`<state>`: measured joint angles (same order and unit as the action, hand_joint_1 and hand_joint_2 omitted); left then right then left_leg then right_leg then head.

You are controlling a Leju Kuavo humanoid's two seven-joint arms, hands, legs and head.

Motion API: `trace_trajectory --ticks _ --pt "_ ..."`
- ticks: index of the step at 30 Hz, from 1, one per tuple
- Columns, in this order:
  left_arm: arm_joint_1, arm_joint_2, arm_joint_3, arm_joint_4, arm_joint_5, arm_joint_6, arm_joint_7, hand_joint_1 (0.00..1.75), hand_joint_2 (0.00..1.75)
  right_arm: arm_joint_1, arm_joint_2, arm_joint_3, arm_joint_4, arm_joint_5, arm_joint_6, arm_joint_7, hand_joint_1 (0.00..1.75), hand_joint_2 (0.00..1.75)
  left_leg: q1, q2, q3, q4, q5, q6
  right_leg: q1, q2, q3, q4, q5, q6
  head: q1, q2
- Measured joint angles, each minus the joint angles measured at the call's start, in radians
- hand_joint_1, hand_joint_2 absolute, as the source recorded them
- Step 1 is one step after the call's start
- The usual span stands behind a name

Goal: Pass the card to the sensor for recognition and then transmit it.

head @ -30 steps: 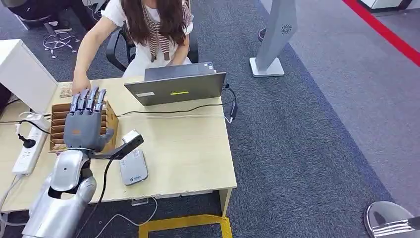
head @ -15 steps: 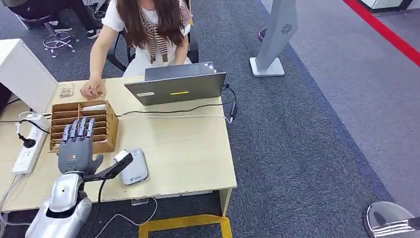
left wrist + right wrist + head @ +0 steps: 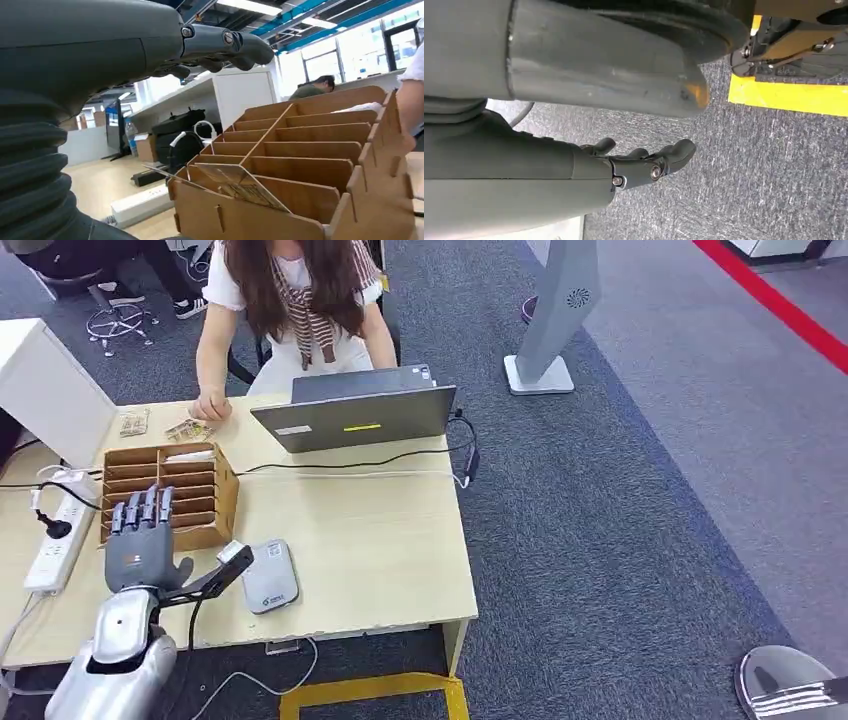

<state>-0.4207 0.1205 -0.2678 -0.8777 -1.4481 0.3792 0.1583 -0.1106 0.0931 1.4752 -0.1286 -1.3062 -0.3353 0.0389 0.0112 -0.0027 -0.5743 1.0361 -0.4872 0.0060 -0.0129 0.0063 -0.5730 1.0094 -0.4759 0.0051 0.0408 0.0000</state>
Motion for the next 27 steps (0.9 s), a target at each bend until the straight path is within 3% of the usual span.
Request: trace_trajectory --ticks 11,27 --pt "-0.094 0.000 0.027 0.113 -0.003 -0.001 0.020 0.00 1.75 -0.001 0.000 0.018 0.004 0.008 0.010 0.000 0.00 0.00 0.000 0.000 0.000 0.000 0.000 0.000 0.000 0.000 0.000 0.000 0.000 0.000 0.000 0.000" --pt "-0.110 -0.003 0.027 0.155 -0.010 -0.009 0.020 0.00 1.75 -0.001 0.000 0.019 0.004 0.008 0.011 0.000 0.00 0.00 0.000 0.000 0.000 0.000 0.000 0.000 0.000 0.000 0.000 0.000 0.000 0.000 0.000 0.000"
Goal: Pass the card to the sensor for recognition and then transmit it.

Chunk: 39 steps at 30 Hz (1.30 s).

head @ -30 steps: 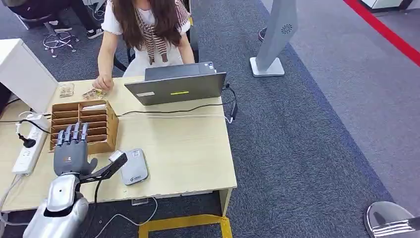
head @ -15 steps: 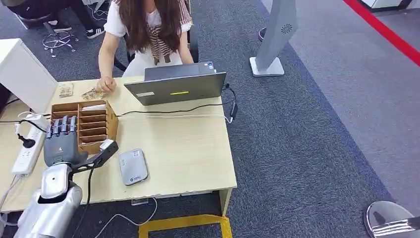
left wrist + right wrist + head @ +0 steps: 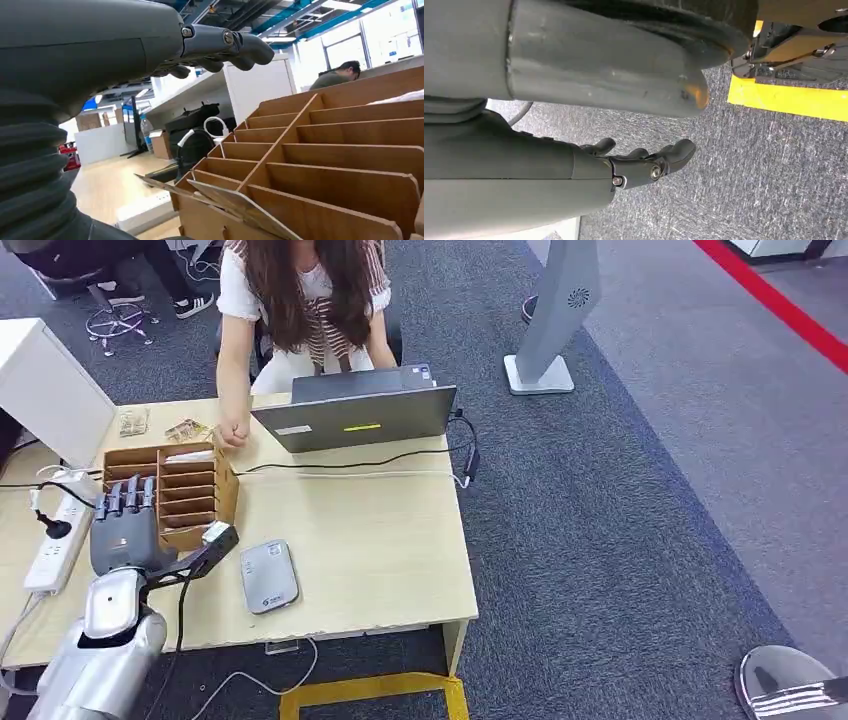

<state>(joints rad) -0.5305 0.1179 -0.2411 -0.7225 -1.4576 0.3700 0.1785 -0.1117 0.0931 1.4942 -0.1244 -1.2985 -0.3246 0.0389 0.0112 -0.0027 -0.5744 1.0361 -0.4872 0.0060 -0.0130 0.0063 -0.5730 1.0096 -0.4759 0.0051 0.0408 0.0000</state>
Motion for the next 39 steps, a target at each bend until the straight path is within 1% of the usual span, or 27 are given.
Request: trace_trajectory --ticks 18,19,20,24,39 --pt "0.000 -0.013 0.000 0.019 -0.008 -0.008 0.000 0.00 1.75 0.000 0.000 0.004 0.000 -0.001 0.000 0.000 0.00 0.00 0.000 0.000 0.000 0.000 0.000 0.000 0.000 0.000 0.000 0.000 0.000 0.000 0.000 0.000" --pt "0.000 -0.014 0.000 0.019 -0.008 -0.008 0.000 0.17 1.75 0.000 0.000 0.005 0.000 -0.001 0.000 0.000 0.00 0.00 0.000 0.000 0.000 0.000 0.000 0.000 0.000 0.000 0.000 0.000 0.000 0.000 0.000 0.000" --pt "0.000 -0.015 0.000 0.020 -0.008 -0.008 0.000 1.75 1.75 0.000 0.000 0.006 0.000 -0.001 0.000 0.000 0.00 0.00 0.000 0.000 0.000 0.000 0.000 0.000 0.000 0.000 0.000 0.000 0.000 0.000 0.000 0.000" --pt "0.000 -0.016 0.000 0.021 -0.010 -0.028 0.000 1.75 1.75 0.000 0.000 0.007 0.000 -0.004 0.000 0.000 0.00 0.00 0.000 0.000 0.000 0.000 0.000 0.000 0.000 0.000 0.000 0.000 0.000 0.000 0.000 0.000" --pt "-0.002 -0.016 0.000 0.021 -0.008 -0.045 -0.005 1.75 1.75 0.000 0.000 0.007 0.000 -0.014 0.005 -0.011 0.00 0.00 0.000 0.000 0.000 0.000 0.000 0.000 0.000 0.000 0.000 0.000 0.000 0.000 0.000 0.000"
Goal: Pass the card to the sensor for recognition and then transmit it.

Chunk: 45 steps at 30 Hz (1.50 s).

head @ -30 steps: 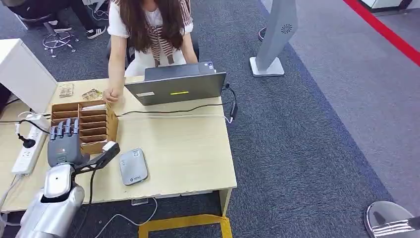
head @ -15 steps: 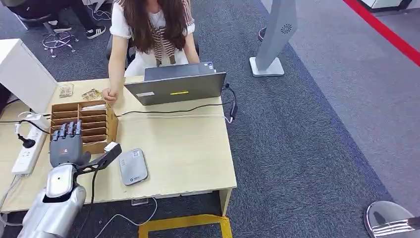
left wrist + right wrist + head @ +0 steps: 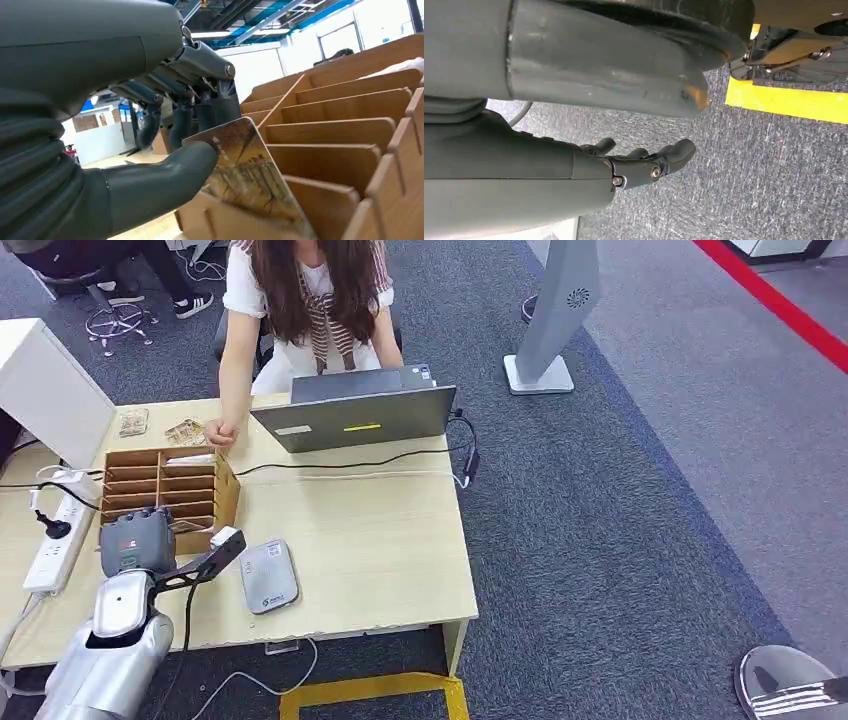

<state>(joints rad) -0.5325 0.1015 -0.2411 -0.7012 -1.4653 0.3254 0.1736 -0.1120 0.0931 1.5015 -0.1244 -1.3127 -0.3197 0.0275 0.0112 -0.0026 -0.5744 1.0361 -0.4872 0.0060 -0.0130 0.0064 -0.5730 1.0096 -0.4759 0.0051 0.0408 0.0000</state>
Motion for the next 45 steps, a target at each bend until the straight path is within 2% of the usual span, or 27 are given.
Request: trace_trajectory --ticks 16,17,20,23,25,29,32,37,39,42,45 --pt "0.000 0.000 0.000 0.000 0.002 0.013 -0.016 1.75 1.75 0.000 0.000 0.000 0.000 -0.011 0.006 -0.008 0.00 0.00 0.000 0.000 0.000 0.000 0.000 0.000 0.000 0.000 0.000 0.000 0.000 0.000 0.000 0.000" --pt "0.002 0.000 0.000 -0.040 0.029 0.025 -0.041 1.75 1.75 0.000 0.000 0.000 0.000 -0.022 0.002 -0.013 0.00 0.00 0.000 0.000 0.000 0.000 0.000 0.000 0.000 0.000 0.000 0.000 0.000 0.000 0.000 0.000" --pt "0.014 0.001 0.000 -0.116 0.065 0.019 -0.062 1.75 1.75 0.000 0.000 0.000 0.001 -0.034 -0.008 -0.014 0.00 0.00 0.000 0.000 0.000 0.000 0.000 0.000 0.000 0.000 0.000 0.000 0.000 0.000 0.000 0.000" --pt "0.032 0.003 -0.002 -0.278 0.108 -0.033 -0.083 1.75 1.75 0.000 0.000 0.000 0.001 -0.052 -0.019 -0.018 0.00 0.00 0.000 0.000 -0.001 0.000 0.000 0.000 0.000 0.000 0.000 0.000 0.000 0.000 0.000 0.000" --pt "0.037 0.008 -0.018 -0.390 0.132 -0.075 -0.088 1.75 1.75 0.001 0.001 0.000 0.001 -0.063 -0.023 -0.021 0.00 0.00 0.000 0.000 -0.001 0.000 0.000 0.000 0.000 0.000 0.000 0.000 0.000 0.000 0.000 0.000" --pt "0.046 0.014 -0.050 -0.559 0.164 -0.106 -0.091 1.75 1.75 0.001 0.003 0.000 0.001 -0.073 -0.023 -0.030 0.00 0.00 0.000 0.000 -0.001 0.000 0.000 0.000 0.000 0.000 -0.001 0.000 0.000 0.000 0.000 0.000" --pt "0.040 0.015 -0.063 -0.612 0.173 -0.108 -0.084 1.75 1.75 0.000 0.004 0.000 0.001 -0.070 -0.023 -0.029 0.00 0.00 0.000 0.000 -0.001 0.000 0.000 0.000 0.000 0.000 -0.001 0.000 0.000 0.000 0.000 0.000" --pt "-0.052 0.015 -0.066 -0.555 0.112 -0.022 -0.034 1.75 1.75 -0.003 0.005 0.011 0.001 -0.046 -0.014 -0.020 0.00 0.00 0.000 -0.001 -0.001 0.000 0.001 -0.001 0.000 0.000 -0.001 0.000 0.001 -0.001 0.000 0.000" --pt "-0.114 0.014 -0.066 -0.467 0.055 0.037 -0.005 1.75 1.75 -0.005 0.005 0.019 0.001 -0.033 -0.001 -0.020 0.00 0.00 0.000 0.000 -0.001 0.000 0.002 -0.001 0.000 0.000 -0.001 0.000 0.001 -0.001 0.000 0.000" --pt "-0.216 0.015 -0.066 -0.290 0.006 0.141 0.000 1.75 1.75 -0.010 0.005 0.032 0.000 -0.026 0.007 -0.026 0.00 0.00 0.000 0.000 -0.001 0.000 0.002 -0.001 0.000 0.000 -0.001 0.001 0.002 -0.002 -0.001 0.000" --pt "-0.272 0.014 -0.066 -0.182 -0.011 0.172 -0.003 1.75 1.75 -0.010 0.005 0.038 0.000 -0.022 0.013 -0.025 0.00 0.00 0.000 0.000 -0.001 0.000 0.002 -0.001 0.000 0.000 -0.001 0.001 0.002 -0.002 0.000 0.000"
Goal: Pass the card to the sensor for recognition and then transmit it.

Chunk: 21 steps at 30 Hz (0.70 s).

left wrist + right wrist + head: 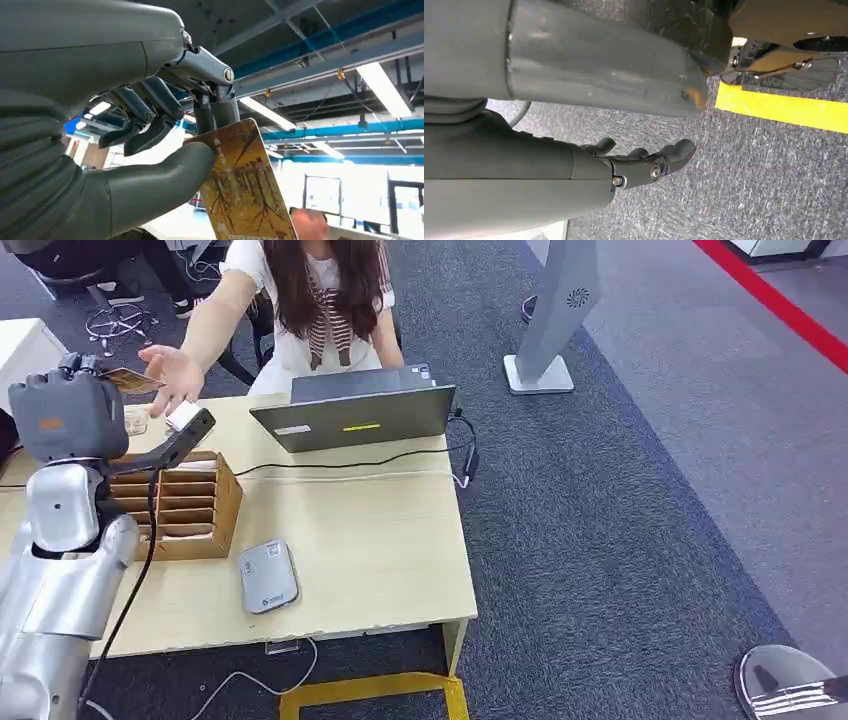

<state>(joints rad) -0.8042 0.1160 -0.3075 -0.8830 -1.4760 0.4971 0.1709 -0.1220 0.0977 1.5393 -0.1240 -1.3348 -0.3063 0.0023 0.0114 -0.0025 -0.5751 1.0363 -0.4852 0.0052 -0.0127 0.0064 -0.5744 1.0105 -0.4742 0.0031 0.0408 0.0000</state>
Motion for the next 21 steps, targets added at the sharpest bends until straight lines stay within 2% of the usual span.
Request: trace_trajectory --ticks 5,11,12,13,14,17,21 --pt "-0.068 -0.008 0.000 0.158 -0.026 0.005 0.019 1.75 1.75 -0.002 0.000 0.001 0.000 0.014 0.003 0.014 0.00 0.00 0.000 0.000 0.000 0.000 0.000 0.000 0.000 0.000 0.000 0.000 0.000 0.000 0.000 0.000" --pt "-0.091 -0.013 0.000 0.248 -0.029 0.010 0.027 1.75 1.75 -0.002 0.000 0.001 -0.001 0.016 0.004 0.017 0.00 0.00 0.000 0.000 0.000 0.000 0.000 0.000 0.000 0.000 0.000 0.000 0.000 0.000 0.000 0.000" --pt "-0.092 -0.013 0.000 0.259 -0.029 0.013 0.027 1.69 1.75 -0.002 0.000 0.001 -0.001 0.016 0.005 0.018 0.00 0.00 0.000 0.000 0.000 0.000 0.000 0.000 0.000 0.000 0.000 0.000 0.000 0.000 0.000 0.000" --pt "-0.092 -0.013 0.000 0.268 -0.027 0.017 0.027 0.23 1.75 -0.002 0.000 0.001 -0.001 0.016 0.005 0.019 0.00 0.00 0.000 0.000 0.000 0.000 0.000 0.000 0.000 0.000 0.000 0.000 0.000 0.000 0.000 0.000" --pt "-0.092 -0.013 0.000 0.273 -0.026 0.021 0.027 0.00 1.75 -0.002 0.000 0.001 -0.001 0.016 0.005 0.019 0.00 0.00 0.000 0.000 0.000 0.000 0.000 0.000 0.000 0.000 0.000 0.000 0.000 0.000 0.000 0.000" --pt "-0.091 -0.013 0.001 0.284 -0.016 0.049 0.022 0.00 1.75 -0.002 0.000 0.001 -0.001 0.013 0.005 0.018 0.00 0.00 0.000 0.000 -0.001 0.000 0.000 0.000 0.000 0.000 0.000 0.000 0.000 0.000 0.000 0.000" --pt "-0.067 -0.010 0.019 0.270 0.045 0.099 -0.040 0.00 1.75 -0.002 0.000 0.000 -0.001 0.000 0.004 0.016 0.00 0.00 0.000 0.000 -0.001 0.000 0.000 0.000 0.000 0.000 0.000 0.000 0.000 0.000 0.000 0.000"
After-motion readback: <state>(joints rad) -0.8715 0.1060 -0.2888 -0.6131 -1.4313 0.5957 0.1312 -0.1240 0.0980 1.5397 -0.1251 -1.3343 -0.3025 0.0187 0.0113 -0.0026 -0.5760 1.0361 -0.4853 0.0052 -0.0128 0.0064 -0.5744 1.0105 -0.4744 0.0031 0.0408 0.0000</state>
